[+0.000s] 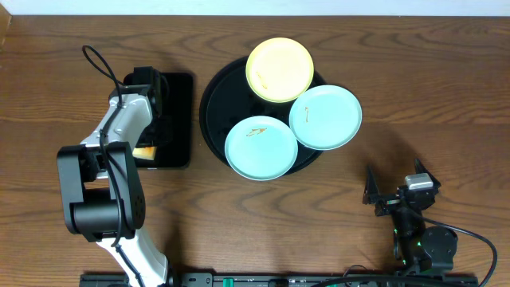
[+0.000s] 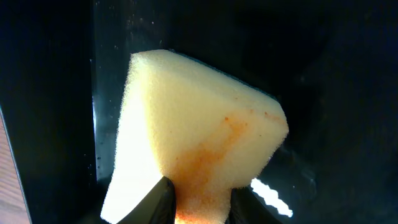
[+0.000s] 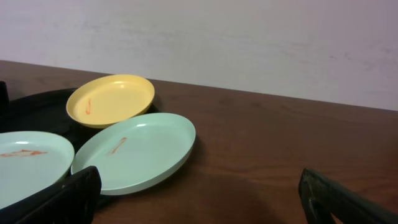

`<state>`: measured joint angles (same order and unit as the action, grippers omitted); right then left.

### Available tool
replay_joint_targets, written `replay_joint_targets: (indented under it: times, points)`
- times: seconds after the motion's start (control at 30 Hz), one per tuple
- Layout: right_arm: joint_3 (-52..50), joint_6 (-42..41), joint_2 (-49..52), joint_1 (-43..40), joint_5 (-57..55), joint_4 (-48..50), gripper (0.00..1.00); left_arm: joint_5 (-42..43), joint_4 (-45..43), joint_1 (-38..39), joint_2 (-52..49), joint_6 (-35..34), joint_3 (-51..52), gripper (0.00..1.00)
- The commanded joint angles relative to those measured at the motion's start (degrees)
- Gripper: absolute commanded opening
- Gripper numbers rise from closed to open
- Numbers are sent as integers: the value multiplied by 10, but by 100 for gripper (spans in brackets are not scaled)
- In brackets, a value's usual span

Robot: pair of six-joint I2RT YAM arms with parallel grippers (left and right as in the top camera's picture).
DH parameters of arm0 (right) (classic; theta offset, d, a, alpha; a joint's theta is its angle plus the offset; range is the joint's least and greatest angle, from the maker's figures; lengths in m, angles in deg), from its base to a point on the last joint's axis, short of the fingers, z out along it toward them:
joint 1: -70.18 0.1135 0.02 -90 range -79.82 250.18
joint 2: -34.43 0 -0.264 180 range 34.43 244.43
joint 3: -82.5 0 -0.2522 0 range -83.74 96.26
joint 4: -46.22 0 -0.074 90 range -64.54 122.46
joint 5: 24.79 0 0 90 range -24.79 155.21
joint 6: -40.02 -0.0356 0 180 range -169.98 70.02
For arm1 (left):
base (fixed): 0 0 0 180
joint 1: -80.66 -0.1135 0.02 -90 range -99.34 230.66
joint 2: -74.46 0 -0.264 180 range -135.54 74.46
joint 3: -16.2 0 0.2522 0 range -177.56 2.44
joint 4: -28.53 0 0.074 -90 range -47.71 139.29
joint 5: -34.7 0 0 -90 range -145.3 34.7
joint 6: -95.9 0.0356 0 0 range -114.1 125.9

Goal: Clean dirty plates on tray and stack at the side
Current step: 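Lift the sponge with the left gripper and turn it upright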

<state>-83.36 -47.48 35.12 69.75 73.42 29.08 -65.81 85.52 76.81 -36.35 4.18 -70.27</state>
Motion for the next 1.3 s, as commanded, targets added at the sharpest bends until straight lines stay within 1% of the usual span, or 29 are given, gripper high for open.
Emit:
replay_joint_targets:
  times: [0.0, 0.07, 0.1, 0.17, 0.2, 0.4, 0.53, 0.6, 0.7, 0.87, 0.93, 1.03, 1.07, 1.13, 1.27]
  points:
    - [-1, -7, -3, -2, 6, -2, 99, 3, -3, 0, -7, -5, 6, 24]
    - [-1, -7, -3, -2, 6, -2, 99, 3, -3, 0, -7, -5, 6, 19]
    - [-1, -7, -3, -2, 6, -2, 99, 3, -3, 0, -7, -5, 6, 18]
    - [-1, -8, -3, -2, 6, -2, 99, 3, -3, 0, -7, -2, 5, 9]
    - [-1, -7, -3, -2, 6, -2, 99, 3, -3, 0, -7, 0, 2, 8]
    - [-1, -8, -3, -2, 6, -2, 99, 6, 10, 0, 12, -1, -33, 8]
    - [-1, -7, -3, -2, 6, -2, 99, 41, 20, -1, 52, -1, -61, 8]
    - [-1, -7, -3, -2, 6, -2, 99, 77, 21, -1, 74, -1, -72, 8]
    - [-1, -7, -3, -2, 6, -2, 99, 158, 18, -10, 107, -1, -79, 8]
    - [-1, -7, -3, -2, 6, -2, 99, 302, 14, -59, 123, 0, -79, 8]
    - [-1, -7, -3, -2, 6, -2, 99, 372, 17, -85, 116, 6, -78, 8]
    - [-1, -7, -3, -2, 6, -2, 99, 510, 17, -122, 100, 50, -77, 8]
    - [-1, -7, -3, -2, 6, -2, 99, 537, 17, -130, 96, 57, -77, 8]
    - [-1, -8, -3, -2, 6, -2, 99, 577, 17, -146, 84, 67, -77, 8]
    - [-1, -7, -3, -2, 6, -2, 99, 616, 26, -167, 61, 85, -74, 8]
